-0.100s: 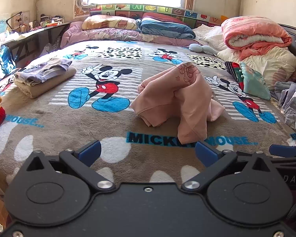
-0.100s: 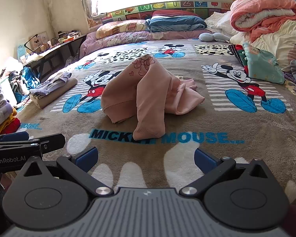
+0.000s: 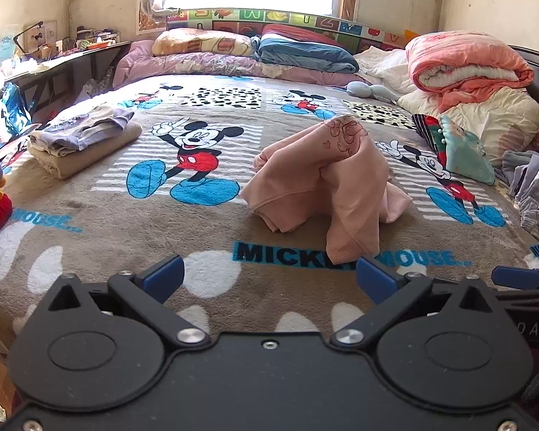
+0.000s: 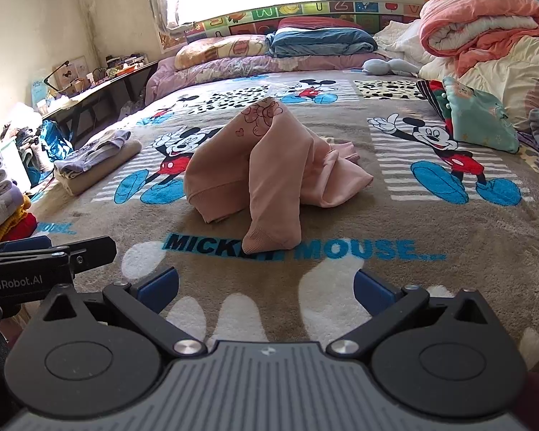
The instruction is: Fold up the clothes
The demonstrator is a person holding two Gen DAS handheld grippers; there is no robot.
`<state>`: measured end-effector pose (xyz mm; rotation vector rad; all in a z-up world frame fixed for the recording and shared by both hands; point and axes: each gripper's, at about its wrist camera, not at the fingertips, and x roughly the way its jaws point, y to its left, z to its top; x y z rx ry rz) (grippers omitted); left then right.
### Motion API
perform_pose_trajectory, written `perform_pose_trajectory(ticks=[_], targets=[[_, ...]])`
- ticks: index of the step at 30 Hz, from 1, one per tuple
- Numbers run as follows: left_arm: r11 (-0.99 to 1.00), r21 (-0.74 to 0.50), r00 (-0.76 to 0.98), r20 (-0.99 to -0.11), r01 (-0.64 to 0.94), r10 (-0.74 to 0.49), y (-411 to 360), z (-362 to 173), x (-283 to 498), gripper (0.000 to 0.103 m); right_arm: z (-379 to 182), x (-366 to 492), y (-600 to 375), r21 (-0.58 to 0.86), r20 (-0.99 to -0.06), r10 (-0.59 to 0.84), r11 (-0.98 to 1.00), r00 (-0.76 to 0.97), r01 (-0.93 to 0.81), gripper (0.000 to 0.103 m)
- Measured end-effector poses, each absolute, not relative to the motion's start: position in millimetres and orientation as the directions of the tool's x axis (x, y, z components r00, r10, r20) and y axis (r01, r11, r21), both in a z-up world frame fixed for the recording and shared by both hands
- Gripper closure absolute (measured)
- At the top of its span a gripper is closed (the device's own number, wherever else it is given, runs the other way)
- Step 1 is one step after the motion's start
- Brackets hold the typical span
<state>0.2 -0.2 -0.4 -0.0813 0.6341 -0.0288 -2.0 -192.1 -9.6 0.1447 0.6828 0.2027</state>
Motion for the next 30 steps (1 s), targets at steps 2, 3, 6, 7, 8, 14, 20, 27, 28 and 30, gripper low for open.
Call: perform_pose_trajectory(ticks=[2,3,6,7,8,14,20,27,28,30], targets=[[0.997,-0.08,0.807,-0.589,0.001,-0.048,-0.3,-0.7,0.2,0.0,-9.9,-1.9,-191.6,0.2,-0.607,0.234,0.97,0.759,-0.14,0.0],[0.997,-0.078,0.808,-0.588,0.0,-0.046,-0.4,-0.8,0.3,0.0,-10.0,-1.9,-191.4,0.2,-0.606,0.235,0.97,0.76,-0.14,0.0],[0.998,-0.062,0.8,-0.599,-0.002,-0.036,-1.6,-2.7,5.6,0.0,-10.5,-1.7,-190.7,0.202,-0.601,0.238,0.969,0.763,-0.143,0.0],[0.998,-0.062,0.802,-0.596,0.0,-0.037,-1.2,-3.4,5.5,0.0,-10.6,-1.6,-190.5,0.203,-0.599,0.239,0.969,0.764,-0.143,0.0],[0.998,-0.064,0.805,-0.592,0.002,-0.04,-0.3,-3.7,4.0,0.0,-10.9,-1.8,-190.4,0.203,-0.599,0.239,0.969,0.764,-0.144,0.0],[0.998,-0.07,0.808,-0.587,-0.001,-0.041,0.6,-3.6,1.7,0.0,-11.3,-2.1,-191.8,0.202,-0.603,0.237,0.969,0.762,-0.141,0.0],[0.997,-0.071,0.808,-0.588,-0.002,-0.04,0.1,-4.9,2.9,0.0,-10.8,-0.4,-191.9,0.202,-0.608,0.234,0.97,0.759,-0.137,0.0],[0.997,-0.074,0.807,-0.589,-0.007,-0.038,1.1,-5.9,3.6,0.0,-11.7,-0.1,-192.0,0.208,-0.614,0.24,0.968,0.752,-0.14,0.0],[0.997,-0.074,0.807,-0.589,-0.008,-0.037,1.4,-5.9,3.5,0.0,-11.9,-0.1,-192.0,0.208,-0.614,0.241,0.968,0.752,-0.14,0.0],[0.997,-0.076,0.806,-0.59,-0.009,-0.038,1.8,-6.2,3.3,0.0,-12.4,-0.1,-192.1,0.21,-0.615,0.242,0.968,0.75,-0.14,0.0]])
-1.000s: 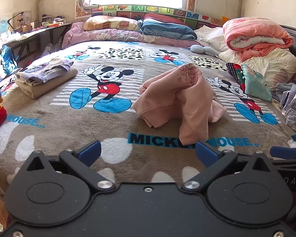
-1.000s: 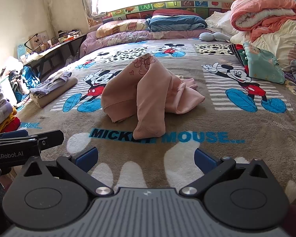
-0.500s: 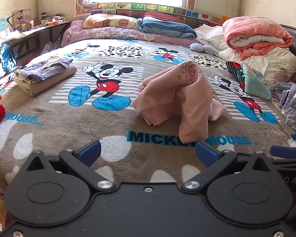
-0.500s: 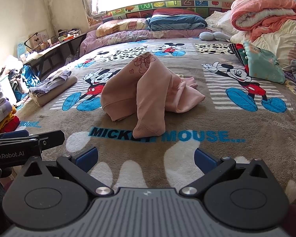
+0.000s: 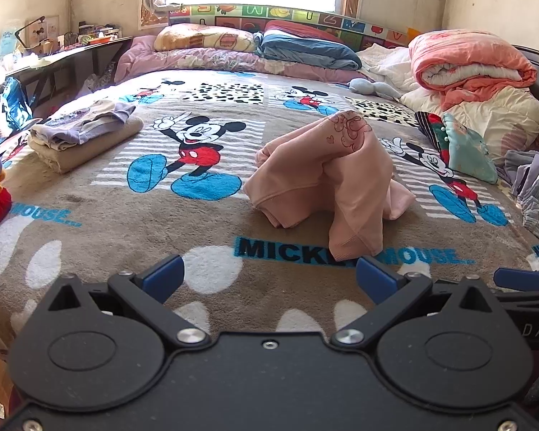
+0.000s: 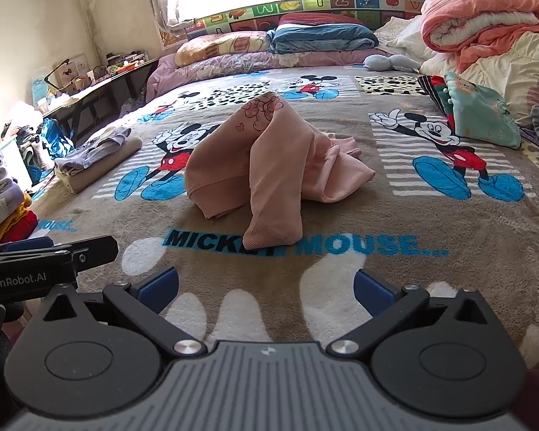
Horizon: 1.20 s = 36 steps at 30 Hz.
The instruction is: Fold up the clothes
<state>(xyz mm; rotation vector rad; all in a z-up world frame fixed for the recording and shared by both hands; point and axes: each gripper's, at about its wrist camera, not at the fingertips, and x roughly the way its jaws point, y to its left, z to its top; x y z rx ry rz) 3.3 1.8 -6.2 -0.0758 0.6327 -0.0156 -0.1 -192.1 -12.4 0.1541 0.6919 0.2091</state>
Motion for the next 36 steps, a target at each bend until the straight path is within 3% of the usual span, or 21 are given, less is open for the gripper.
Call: perform_pose_trajectory(ticks=[36], targets=[[0.997,-0.083,0.806,-0.59,0.0,-0.049,1.0,-6.9,5.8,0.0,-12.9,0.8,-189.6,0.209,-0.624,0.244,0.968,0.742,-0.142,0.0]])
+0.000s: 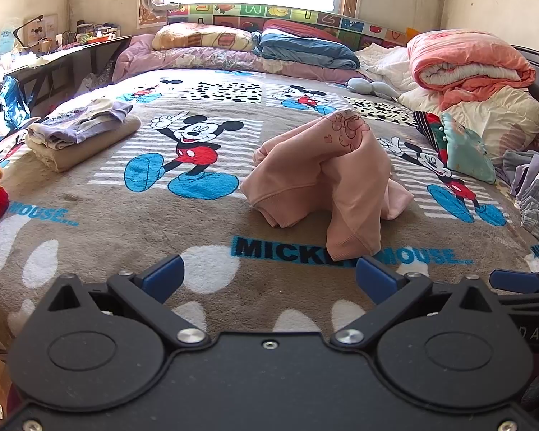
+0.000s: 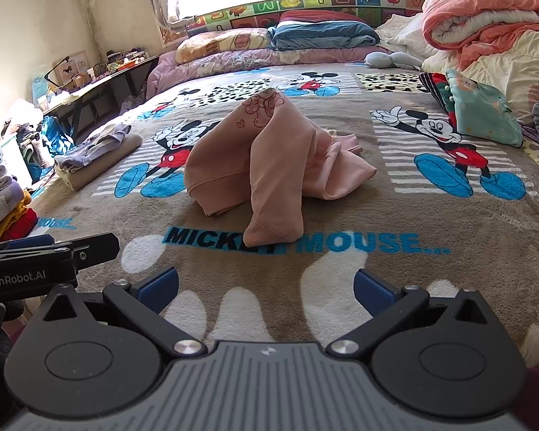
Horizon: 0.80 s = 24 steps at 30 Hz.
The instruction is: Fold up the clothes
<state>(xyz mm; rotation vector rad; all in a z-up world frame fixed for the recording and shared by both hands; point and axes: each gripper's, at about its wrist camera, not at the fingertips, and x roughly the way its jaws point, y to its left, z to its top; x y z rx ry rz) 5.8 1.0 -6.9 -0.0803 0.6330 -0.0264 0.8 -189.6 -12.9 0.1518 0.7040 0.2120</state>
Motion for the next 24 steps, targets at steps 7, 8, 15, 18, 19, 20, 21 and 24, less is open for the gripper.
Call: perform_pose_trajectory(ticks=[7,8,15,18,19,20,21,24], targets=[[0.995,-0.1,0.798,-0.599,0.009,-0.068,2.0,-9.7,9.3,0.0,-13.8,2.3,-194.6,0.238,-0.615,0.262,0.961,0.744,-0.141,0.0],[0.993,-0.115,0.793,-0.604,0.016,-0.082,3.3,-10.7,10.7,0.0,-14.0,2.3,-195.9,0.243,-0.611,0.262,0.96,0.747,-0.138,0.0],[0.98,-0.197,0.777,-0.614,0.023,-0.142,12.1,-16.5,20.3,0.0,-15.6,2.6,-206.5,0.292,-0.554,0.286,0.946,0.782,-0.139,0.0],[0.98,-0.199,0.794,-0.593,0.017,-0.134,14.7,-18.6,22.7,0.0,-17.9,6.1,-213.6,0.327,-0.523,0.305,0.934,0.796,-0.142,0.0],[0.981,-0.195,0.802,-0.584,0.013,-0.127,15.1,-19.5,23.6,0.0,-18.9,7.6,-215.5,0.338,-0.512,0.313,0.93,0.8,-0.147,0.0],[0.98,-0.197,0.813,-0.57,0.008,-0.121,16.3,-20.5,24.4,0.0,-20.4,9.1,-217.4,0.349,-0.502,0.32,0.925,0.803,-0.151,0.0],[0.979,-0.203,0.827,-0.55,0.003,-0.117,18.0,-21.6,25.2,0.0,-22.3,10.7,-219.2,0.361,-0.496,0.328,0.92,0.804,-0.153,0.0],[0.97,-0.241,0.829,-0.546,-0.013,-0.125,23.1,-25.9,32.8,0.0,-31.4,17.6,-226.6,0.413,-0.476,0.357,0.898,0.804,-0.155,0.0]])
